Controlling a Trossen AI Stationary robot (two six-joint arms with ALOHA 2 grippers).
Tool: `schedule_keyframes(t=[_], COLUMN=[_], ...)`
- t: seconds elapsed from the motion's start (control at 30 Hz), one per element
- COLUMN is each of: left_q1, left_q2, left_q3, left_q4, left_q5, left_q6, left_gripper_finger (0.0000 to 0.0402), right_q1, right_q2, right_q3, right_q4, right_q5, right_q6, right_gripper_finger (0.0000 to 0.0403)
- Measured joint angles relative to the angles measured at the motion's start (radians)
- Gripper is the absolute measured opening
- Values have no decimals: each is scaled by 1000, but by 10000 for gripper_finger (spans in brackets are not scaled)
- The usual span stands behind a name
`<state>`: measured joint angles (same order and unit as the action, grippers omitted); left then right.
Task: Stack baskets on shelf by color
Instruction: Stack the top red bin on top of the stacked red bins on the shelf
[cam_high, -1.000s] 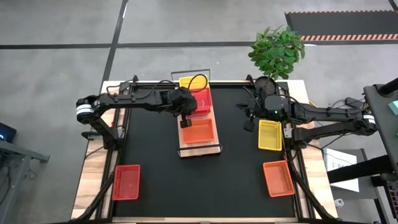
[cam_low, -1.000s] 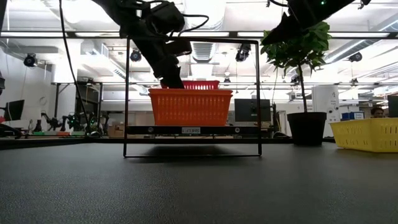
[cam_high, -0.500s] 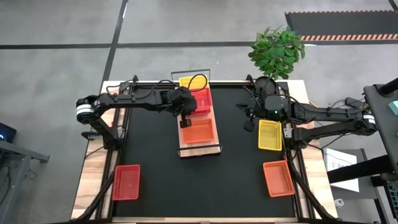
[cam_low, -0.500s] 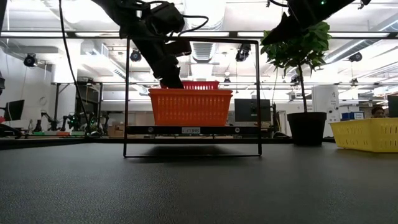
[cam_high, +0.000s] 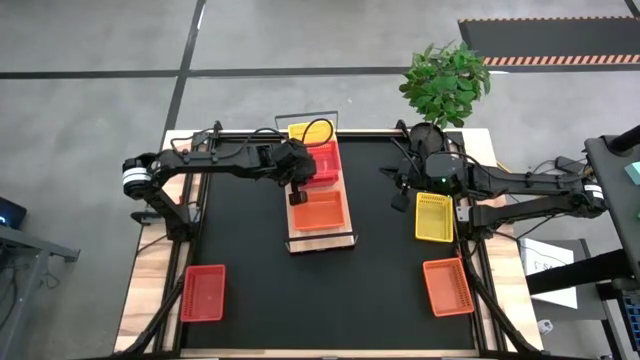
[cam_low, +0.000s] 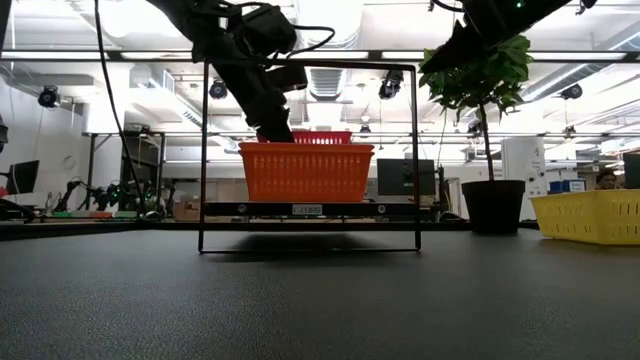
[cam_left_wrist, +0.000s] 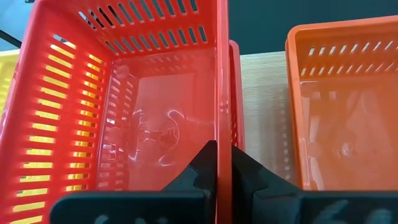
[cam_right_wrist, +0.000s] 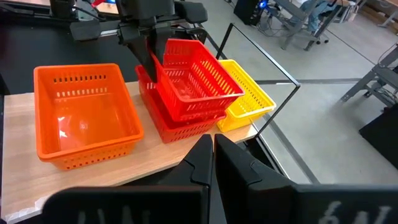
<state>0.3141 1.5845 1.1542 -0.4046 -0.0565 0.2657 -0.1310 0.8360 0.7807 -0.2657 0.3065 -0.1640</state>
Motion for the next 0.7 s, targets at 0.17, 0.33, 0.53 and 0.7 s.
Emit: schedule_keyframes(t=[0.17,0.33,0.53,0.7], left_q1=[0,0,0,0], left_q2=[0,0,0,0], left_q3=[0,0,0,0], left_q4=[-3,-3,-3,-4], left_q5=[2,3,2,2], left_q6=[-7,-23,-23,-23], left_gripper_finger=[0,0,0,0], right_q1=[0,0,0,0], right_q2=[0,0,0,0], right_q3=[0,0,0,0], right_q4=[-7,-19,-19,-22], right_q5=[0,0,0,0], right_q6=[0,0,0,0], right_gripper_finger=[9,9,9,9])
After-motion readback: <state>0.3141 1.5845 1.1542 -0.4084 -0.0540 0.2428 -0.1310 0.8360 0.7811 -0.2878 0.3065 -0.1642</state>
